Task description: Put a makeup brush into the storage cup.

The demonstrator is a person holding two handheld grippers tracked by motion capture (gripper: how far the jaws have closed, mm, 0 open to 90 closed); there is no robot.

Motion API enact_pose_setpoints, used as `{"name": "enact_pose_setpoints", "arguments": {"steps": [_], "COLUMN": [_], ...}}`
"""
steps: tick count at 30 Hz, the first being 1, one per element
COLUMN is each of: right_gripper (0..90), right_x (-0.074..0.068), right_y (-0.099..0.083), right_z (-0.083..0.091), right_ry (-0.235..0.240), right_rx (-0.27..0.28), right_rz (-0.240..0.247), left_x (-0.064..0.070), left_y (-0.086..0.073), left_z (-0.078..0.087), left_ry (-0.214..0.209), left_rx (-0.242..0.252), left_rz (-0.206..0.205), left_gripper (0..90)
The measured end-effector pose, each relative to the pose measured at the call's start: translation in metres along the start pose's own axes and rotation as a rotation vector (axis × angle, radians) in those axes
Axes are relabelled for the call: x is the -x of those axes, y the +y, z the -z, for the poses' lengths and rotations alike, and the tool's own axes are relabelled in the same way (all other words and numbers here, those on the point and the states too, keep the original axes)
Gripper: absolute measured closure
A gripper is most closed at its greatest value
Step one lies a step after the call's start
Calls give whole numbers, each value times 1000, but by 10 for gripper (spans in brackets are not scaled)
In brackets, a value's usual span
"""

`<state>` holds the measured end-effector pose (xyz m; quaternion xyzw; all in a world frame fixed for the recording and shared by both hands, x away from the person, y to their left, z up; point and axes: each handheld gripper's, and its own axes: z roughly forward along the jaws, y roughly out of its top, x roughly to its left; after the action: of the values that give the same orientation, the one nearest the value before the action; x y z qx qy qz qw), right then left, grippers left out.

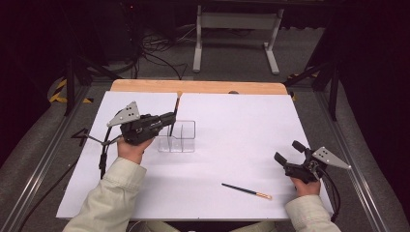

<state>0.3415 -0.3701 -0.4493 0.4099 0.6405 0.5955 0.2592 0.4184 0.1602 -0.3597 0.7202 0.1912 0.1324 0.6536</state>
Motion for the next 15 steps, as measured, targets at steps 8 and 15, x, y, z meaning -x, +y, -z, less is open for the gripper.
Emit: {"name": "enact_pose_setpoints", "arguments": {"steps": [8, 15], "right_gripper": [16, 16], "right_x": [0, 0], "right_y": [0, 0], "right_z": [0, 0], "right_ry": [0, -3], "right_rx": [-1, 1], "right_rz": [-1, -2], "left_x": [-6, -8], "left_y": [-2, -2], "left_z": [-3, -7], "left_ry": [31, 44], "left_rx": [11, 30], "left_rz": [-2, -6], "left_gripper": [824, 824]}}
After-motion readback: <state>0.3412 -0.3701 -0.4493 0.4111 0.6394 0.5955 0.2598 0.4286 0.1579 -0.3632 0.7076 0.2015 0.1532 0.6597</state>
